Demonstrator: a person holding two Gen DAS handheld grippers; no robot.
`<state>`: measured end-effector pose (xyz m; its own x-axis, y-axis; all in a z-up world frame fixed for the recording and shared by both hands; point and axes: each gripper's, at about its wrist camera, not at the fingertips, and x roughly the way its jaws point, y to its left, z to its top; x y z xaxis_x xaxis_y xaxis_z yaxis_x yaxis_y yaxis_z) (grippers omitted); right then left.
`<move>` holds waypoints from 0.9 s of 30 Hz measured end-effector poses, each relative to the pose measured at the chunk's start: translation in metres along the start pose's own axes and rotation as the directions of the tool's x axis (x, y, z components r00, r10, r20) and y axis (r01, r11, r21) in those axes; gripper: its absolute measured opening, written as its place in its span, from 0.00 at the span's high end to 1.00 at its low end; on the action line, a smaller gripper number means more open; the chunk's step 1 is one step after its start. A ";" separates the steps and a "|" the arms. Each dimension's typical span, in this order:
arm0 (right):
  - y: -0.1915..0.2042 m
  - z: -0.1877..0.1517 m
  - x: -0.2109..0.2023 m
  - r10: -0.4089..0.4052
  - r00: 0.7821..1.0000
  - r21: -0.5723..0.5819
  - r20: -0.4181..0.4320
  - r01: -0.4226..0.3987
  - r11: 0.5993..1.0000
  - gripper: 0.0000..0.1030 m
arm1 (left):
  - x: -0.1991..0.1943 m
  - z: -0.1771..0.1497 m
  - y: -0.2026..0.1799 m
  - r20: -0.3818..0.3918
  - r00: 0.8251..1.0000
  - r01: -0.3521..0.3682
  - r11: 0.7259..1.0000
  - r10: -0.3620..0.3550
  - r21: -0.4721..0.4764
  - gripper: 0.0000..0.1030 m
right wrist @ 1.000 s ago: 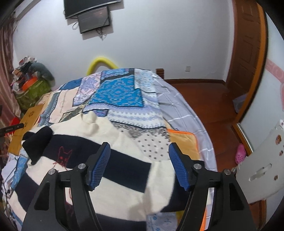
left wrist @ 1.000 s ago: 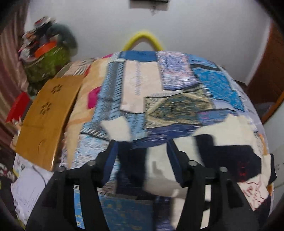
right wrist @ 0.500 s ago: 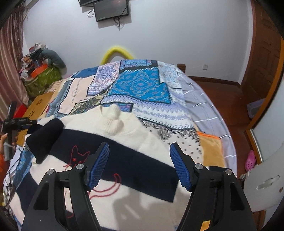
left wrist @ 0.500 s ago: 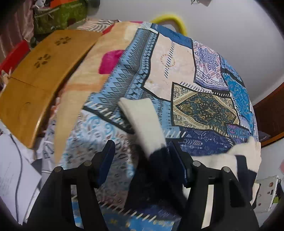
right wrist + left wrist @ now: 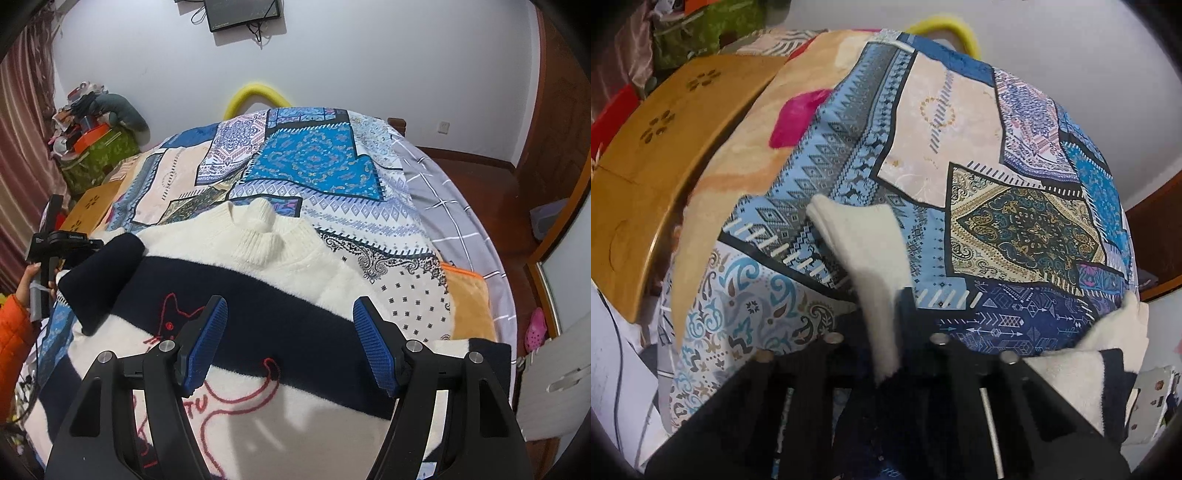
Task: Fold small clothes
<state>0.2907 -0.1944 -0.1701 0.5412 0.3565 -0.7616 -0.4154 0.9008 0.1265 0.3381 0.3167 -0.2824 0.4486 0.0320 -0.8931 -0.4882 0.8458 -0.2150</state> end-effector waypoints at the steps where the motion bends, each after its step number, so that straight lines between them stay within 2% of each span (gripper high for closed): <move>1: 0.000 0.000 0.000 0.001 1.000 0.000 -0.002 -0.001 1.000 0.35 | -0.004 0.000 -0.002 0.013 1.000 -0.006 1.000 0.005 0.012 0.92; 7: 0.001 -0.001 -0.004 0.011 1.000 -0.003 0.003 -0.011 1.000 0.35 | -0.045 -0.001 -0.027 0.108 0.994 -0.021 0.994 0.009 0.110 0.93; 15: 0.002 0.001 -0.018 0.030 0.999 -0.001 0.039 -0.030 1.000 0.35 | -0.124 -0.008 -0.090 0.216 0.970 0.057 0.969 -0.111 0.241 0.93; 22: 0.000 -0.001 -0.031 0.053 0.996 0.012 0.069 -0.054 0.998 0.35 | -0.169 -0.028 -0.162 0.258 0.945 0.094 0.924 -0.200 0.370 0.93; 27: -0.003 -0.003 -0.039 0.070 0.993 0.025 0.093 -0.072 0.997 0.35 | -0.182 -0.054 -0.209 0.239 0.937 0.129 0.886 -0.256 0.444 0.94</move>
<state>0.2690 -0.2119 -0.1424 0.5765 0.4398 -0.6887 -0.4352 0.8786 0.1967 0.3183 0.1054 -0.0957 0.7239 -0.0595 -0.6873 -0.0422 0.9906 -0.1302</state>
